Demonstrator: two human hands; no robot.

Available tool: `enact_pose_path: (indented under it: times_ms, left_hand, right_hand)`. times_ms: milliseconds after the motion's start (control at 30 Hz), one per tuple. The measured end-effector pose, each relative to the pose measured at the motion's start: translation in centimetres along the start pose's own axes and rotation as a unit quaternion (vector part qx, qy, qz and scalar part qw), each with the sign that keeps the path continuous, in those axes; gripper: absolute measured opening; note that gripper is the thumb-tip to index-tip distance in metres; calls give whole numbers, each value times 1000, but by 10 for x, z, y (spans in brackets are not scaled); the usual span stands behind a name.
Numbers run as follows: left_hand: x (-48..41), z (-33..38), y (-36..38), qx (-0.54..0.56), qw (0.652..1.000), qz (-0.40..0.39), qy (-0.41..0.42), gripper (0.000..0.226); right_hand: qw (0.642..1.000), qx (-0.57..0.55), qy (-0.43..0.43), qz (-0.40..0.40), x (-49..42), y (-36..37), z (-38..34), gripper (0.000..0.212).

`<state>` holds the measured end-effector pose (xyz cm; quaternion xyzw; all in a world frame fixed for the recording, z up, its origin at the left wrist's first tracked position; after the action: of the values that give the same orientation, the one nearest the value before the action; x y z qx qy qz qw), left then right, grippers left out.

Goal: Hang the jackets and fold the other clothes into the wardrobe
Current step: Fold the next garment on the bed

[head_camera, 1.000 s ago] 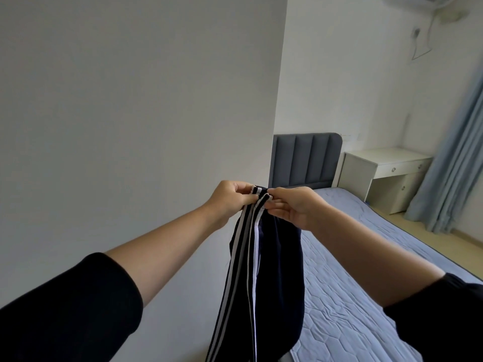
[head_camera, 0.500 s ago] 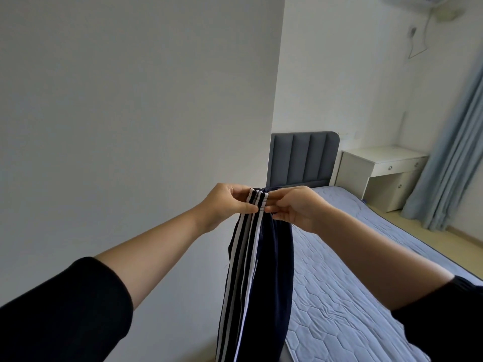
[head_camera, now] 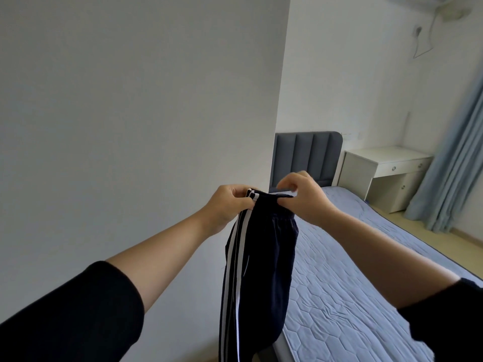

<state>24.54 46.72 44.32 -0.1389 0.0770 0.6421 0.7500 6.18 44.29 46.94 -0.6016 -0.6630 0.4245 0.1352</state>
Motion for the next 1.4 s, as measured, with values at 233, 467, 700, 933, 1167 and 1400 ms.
enact_pose_path:
  times_ms: [233, 467, 700, 933, 1167, 1400]
  left_hand:
    - [-3, 3, -12, 41, 998, -42, -7, 34]
    - [-8, -12, -29, 24, 999, -3, -21, 24]
    - [-11, -22, -42, 8, 999, 17, -36, 19]
    - [-24, -27, -39, 54, 997, -21, -59, 20]
    - [-47, -34, -22, -3, 999, 7, -48, 10]
    - [-88, -23, -5, -75, 996, -27, -30, 41]
  right_hand:
    - [964, 95, 36, -245, -7, 3, 15, 19]
    - [988, -32, 59, -139, -15, 1, 9, 16]
    - [924, -297, 168, -174, -15, 1, 7, 22]
    - [862, -449, 210, -105, -18, 7, 16, 23]
    - [890, -374, 257, -47, -19, 7, 32, 20]
    - [887, -365, 275, 62, -27, -17, 48, 32]
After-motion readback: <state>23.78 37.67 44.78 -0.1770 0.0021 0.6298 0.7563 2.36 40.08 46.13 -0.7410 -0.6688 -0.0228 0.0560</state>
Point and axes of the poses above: each hand's wrist, its own x-axis away from the middle knuckle, its own y-axis out of the palm, z = x × y, the point moved 2 cm from there along -x, towards the middle knuckle, and after that the axes turned 5 degrees about y, right-handed, at the moved point
